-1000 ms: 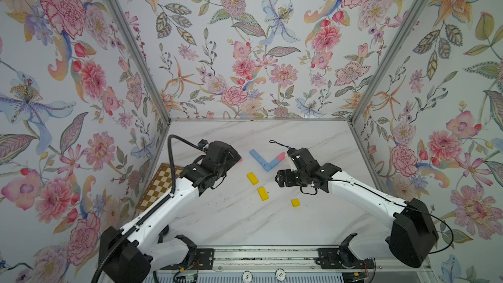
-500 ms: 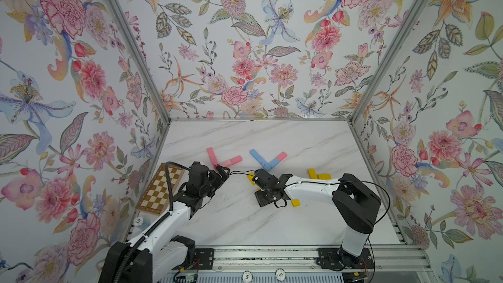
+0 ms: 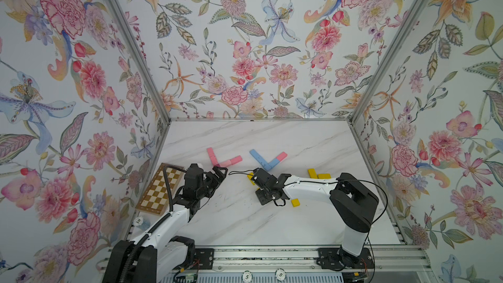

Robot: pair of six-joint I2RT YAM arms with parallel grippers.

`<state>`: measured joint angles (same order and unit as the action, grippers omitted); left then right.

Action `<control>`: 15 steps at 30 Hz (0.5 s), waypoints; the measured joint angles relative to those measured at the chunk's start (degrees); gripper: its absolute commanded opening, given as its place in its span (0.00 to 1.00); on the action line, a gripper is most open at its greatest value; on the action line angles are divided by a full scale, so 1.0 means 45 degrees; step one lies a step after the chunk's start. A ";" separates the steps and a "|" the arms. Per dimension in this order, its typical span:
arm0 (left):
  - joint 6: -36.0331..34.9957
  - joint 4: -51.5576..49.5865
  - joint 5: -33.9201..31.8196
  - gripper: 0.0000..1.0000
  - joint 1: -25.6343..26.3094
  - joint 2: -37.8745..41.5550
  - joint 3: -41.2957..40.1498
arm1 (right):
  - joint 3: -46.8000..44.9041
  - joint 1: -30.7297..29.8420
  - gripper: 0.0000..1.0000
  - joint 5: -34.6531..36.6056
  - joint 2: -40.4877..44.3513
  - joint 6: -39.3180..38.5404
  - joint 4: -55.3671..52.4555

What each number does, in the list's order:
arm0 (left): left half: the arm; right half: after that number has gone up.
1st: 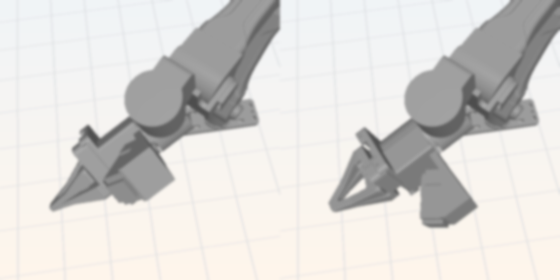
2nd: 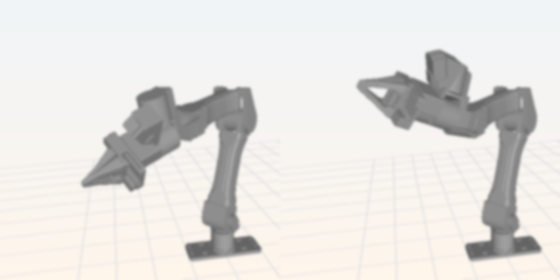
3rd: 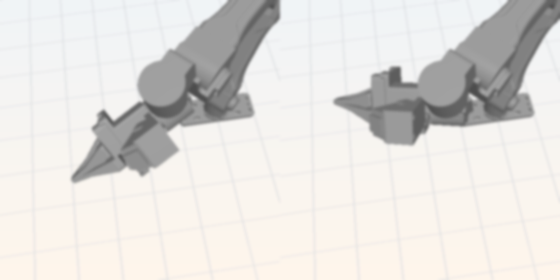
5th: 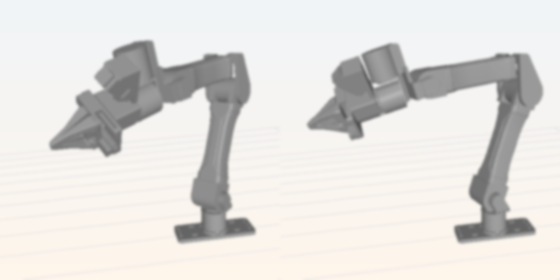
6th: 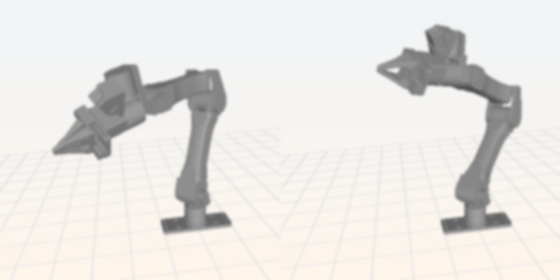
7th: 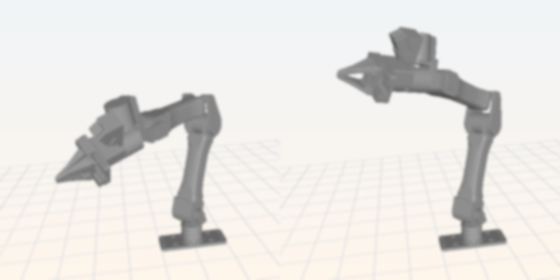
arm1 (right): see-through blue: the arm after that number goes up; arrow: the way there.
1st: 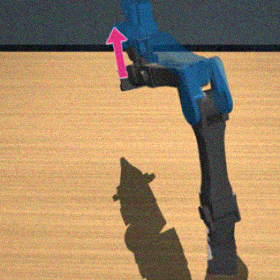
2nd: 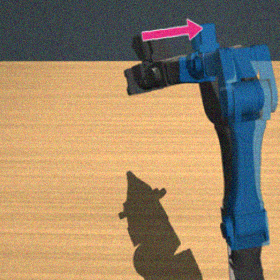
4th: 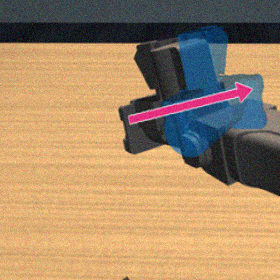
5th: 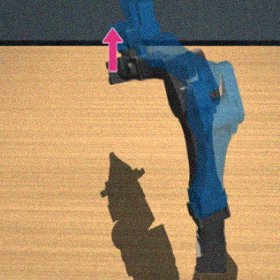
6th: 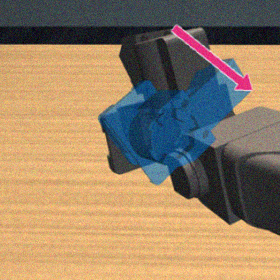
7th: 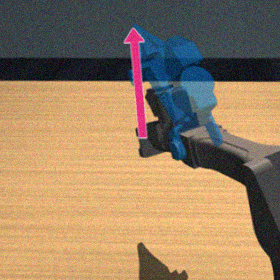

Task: Assemble the letter v with building blocks
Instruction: Assemble the building block at the center of the board.

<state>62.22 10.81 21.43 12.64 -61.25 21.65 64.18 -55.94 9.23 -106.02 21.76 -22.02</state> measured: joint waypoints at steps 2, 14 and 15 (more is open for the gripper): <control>0.0044 0.0136 0.0165 0.99 -0.0092 -0.0141 -0.0102 | 0.0092 0.0068 0.19 0.0005 -0.0078 -0.0083 -0.0034; 0.0029 0.0427 0.0826 0.99 -0.0908 -0.0461 -0.0175 | 0.1064 0.0141 0.20 0.0010 -0.0782 -0.0559 -0.0277; 0.0019 0.0427 0.0860 0.99 -0.0942 -0.0481 -0.0175 | 0.1078 0.0136 0.20 0.0010 -0.0801 -0.0568 -0.0287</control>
<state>62.30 12.73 25.30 8.40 -63.42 20.86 69.04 -55.33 9.28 -109.62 19.20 -23.31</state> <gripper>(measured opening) 0.989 0.290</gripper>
